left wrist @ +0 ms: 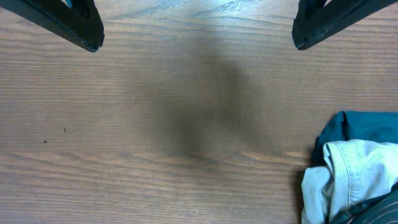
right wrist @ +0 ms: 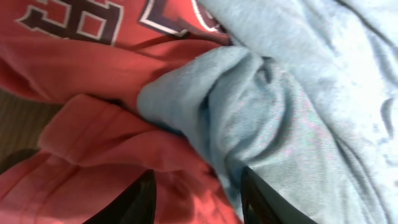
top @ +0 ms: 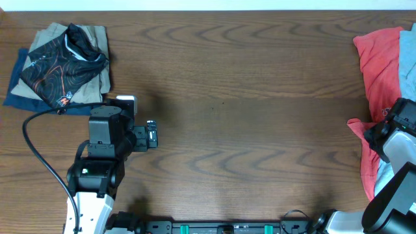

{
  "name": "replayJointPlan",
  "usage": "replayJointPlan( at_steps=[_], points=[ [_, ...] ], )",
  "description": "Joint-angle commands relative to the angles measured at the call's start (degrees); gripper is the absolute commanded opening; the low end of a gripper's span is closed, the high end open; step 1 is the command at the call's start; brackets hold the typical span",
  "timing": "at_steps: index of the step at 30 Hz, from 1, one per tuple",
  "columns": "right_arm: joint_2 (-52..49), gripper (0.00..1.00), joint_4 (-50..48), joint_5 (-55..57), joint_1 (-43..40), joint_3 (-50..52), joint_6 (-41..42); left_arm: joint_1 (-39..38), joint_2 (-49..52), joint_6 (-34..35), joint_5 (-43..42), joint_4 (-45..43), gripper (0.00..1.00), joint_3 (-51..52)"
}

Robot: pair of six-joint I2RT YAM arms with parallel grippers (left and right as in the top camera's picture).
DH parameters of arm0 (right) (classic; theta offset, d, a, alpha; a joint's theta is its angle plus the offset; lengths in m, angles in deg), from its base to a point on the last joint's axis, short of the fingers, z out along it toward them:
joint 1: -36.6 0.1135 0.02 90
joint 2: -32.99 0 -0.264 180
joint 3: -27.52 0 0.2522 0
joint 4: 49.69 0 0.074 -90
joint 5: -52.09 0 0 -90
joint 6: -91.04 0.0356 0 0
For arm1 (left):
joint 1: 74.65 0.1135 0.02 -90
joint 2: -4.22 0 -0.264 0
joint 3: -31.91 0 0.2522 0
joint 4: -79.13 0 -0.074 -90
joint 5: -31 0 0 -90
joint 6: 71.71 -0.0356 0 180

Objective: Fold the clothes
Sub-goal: 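Raise both arms and move the right gripper over the clothes pile, then grasp the light blue t-shirt in the pile with the right gripper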

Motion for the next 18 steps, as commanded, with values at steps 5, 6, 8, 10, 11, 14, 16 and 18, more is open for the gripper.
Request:
replayJointPlan(
  at_steps=[5,6,8,10,11,14,16,18],
  points=[
    [-0.5,0.43,0.24,4.44,-1.46,0.79,1.92,0.24,0.33,0.94,-0.37,-0.11,0.98,-1.38],
    [-0.5,0.43,0.22,4.42,-1.75,0.81,2.21,0.24,0.33,0.94,-0.37,-0.11,0.98,-1.38],
    [-0.5,0.4,0.22,4.42,-2.36,0.81,2.21,0.22,0.33,0.94,-0.37,-0.09,0.98,-1.38],
    [-0.5,0.4,0.17,4.42,-2.97,0.81,3.43,0.24,0.33,0.94,-0.37,-0.09,0.98,-1.38],
    [-0.5,0.4,0.0,4.31,-3.3,0.81,4.0,0.24,0.33,0.94,-0.37,-0.09,0.98,-1.38],
    [-0.5,0.41,-0.76,3.21,-3.85,0.81,4.28,0.22,0.33,0.94,-0.37,-0.09,0.98,-1.38],
    [-0.5,0.42,-1.62,2.25,-3.89,0.81,4.28,0.24,0.33,0.94,-0.37,-0.11,0.98,-1.38],
    [-0.5,0.42,-2.6,0.9,-3.89,0.81,4.28,0.24,0.33,0.94,-0.37,-0.11,0.98,-1.38]
  ],
)
